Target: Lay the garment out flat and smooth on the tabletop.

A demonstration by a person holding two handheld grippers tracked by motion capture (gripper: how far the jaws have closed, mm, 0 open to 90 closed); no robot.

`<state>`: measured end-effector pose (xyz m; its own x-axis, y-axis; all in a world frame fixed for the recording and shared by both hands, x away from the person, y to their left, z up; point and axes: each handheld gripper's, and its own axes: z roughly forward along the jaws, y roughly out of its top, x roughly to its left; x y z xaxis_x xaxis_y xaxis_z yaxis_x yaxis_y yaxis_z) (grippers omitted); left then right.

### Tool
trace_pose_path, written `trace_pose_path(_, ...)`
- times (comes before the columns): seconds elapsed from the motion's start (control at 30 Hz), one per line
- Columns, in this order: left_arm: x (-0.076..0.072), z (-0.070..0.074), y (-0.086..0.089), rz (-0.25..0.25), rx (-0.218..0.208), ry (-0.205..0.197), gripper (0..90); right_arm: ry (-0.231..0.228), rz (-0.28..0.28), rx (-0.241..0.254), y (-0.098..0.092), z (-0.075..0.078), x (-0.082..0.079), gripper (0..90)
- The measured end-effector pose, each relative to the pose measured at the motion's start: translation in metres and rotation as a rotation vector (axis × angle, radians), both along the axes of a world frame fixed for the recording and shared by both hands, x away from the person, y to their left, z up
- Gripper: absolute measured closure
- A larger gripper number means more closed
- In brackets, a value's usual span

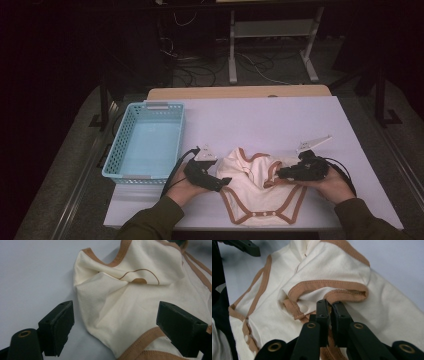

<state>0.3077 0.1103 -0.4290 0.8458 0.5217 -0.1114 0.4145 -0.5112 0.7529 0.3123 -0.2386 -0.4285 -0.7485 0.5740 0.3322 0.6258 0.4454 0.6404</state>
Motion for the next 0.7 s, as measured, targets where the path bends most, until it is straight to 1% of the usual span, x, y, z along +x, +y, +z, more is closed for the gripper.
trace_pose_path(0.07,0.0,0.0,0.0,0.002,-0.002,0.001,14.4,-0.015,-0.001,0.002,0.001,0.003,0.001,87.3)
trace_pose_path(0.23,0.0,0.0,0.0,0.001,0.001,0.001,14.3,-0.03,-0.004,0.013,0.003,0.007,0.004,88.3)
trace_pose_path(0.27,0.0,0.0,0.0,0.0,0.001,0.001,14.4,-0.043,-0.007,0.015,0.003,0.008,0.005,88.4)
trace_pose_path(0.4,0.0,0.0,0.0,0.001,0.001,0.002,14.4,-0.069,-0.026,0.026,0.003,0.014,0.009,88.6)
trace_pose_path(0.53,0.0,0.0,-0.001,0.004,0.002,0.002,14.4,-0.107,-0.048,0.039,0.005,0.021,0.017,88.7)
trace_pose_path(0.7,0.0,-0.001,0.0,0.001,0.001,0.002,14.4,-0.146,-0.072,0.061,0.009,0.03,0.032,88.7)
